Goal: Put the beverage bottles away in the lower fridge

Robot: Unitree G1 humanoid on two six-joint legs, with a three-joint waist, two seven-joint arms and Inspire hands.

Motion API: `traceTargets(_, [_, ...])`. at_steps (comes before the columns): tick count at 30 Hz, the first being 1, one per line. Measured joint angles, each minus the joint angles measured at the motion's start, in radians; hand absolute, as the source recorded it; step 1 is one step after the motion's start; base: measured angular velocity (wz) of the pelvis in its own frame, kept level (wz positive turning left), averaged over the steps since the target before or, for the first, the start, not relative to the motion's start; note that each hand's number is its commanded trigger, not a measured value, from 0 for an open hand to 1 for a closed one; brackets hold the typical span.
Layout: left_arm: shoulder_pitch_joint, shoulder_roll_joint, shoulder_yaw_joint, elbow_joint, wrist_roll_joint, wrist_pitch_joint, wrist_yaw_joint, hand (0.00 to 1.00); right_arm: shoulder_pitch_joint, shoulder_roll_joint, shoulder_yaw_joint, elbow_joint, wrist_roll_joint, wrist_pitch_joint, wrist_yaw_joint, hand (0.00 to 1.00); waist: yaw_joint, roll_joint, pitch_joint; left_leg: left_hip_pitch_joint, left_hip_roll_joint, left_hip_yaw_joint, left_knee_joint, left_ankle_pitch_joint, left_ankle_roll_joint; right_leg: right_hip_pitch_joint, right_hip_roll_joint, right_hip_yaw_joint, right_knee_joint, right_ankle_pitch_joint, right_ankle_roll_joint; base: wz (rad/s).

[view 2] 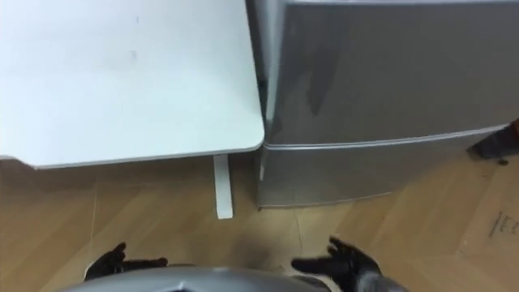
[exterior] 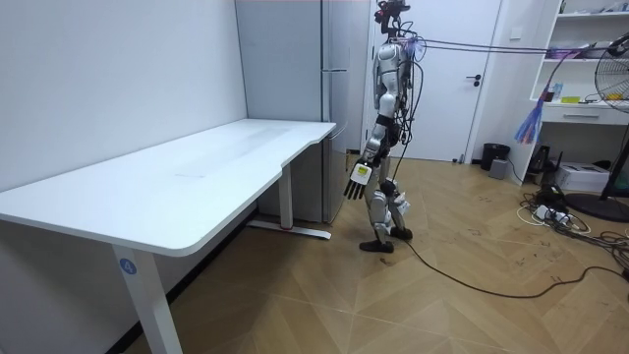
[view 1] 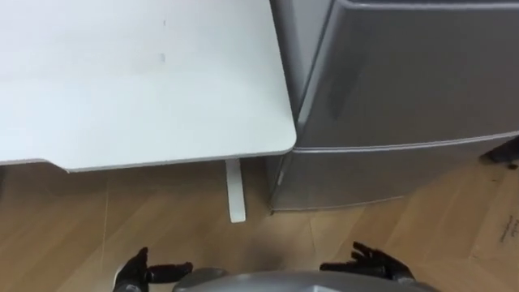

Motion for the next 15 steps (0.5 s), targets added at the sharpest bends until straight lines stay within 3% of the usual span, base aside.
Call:
traceTargets(1, [0.007, -0.001, 0.023, 0.001, 0.027, 0.009, 0.0, 0.0, -0.005, 0.001, -0.02, 0.017, -0.001, 0.0, -0.001, 0.0, -0.003, -0.002, 0.0021, 0.0, -0.006, -0.013, 0.004, 0.0, 0.0, 0.003, 0.005, 0.032, -0.081, 0.014, 0.001, 0.47])
traceTargets(3, [0.01, -0.007, 0.051, 0.008, 0.058, 0.023, -0.001, 0.0, -0.005, 0.002, -0.066, 0.047, 0.001, 0.0, -0.006, 0.0, -0.014, 0.001, 0.0006, 0.005, -0.019, -0.04, 0.011, -0.002, -0.002, 0.014, 0.002, 0.041, -0.094, 0.017, 0.004, 0.49])
traceTargets(8, [0.027, -0.017, 0.084, 0.02, 0.148, 0.075, 0.004, 0.0, -0.01, -0.007, -0.118, 0.108, 0.028, 0.019, -0.01, 0.0, -0.014, 0.017, 0.0017, 0.023, -0.029, -0.075, 0.006, -0.001, -0.004, 0.05, 0.003, 0.012, -0.095, 0.014, 0.007, 0.19])
traceTargets(15, [0.039, -0.023, 0.098, 0.02, 0.234, 0.141, 0.011, 0.0, -0.015, -0.006, -0.124, 0.116, 0.062, 0.073, -0.018, 0.0, -0.015, 0.004, 0.0042, 0.031, -0.031, -0.085, 0.011, -0.002, -0.002, 0.063, 0.003, 0.011, -0.09, 0.014, 0.007, 0.04])
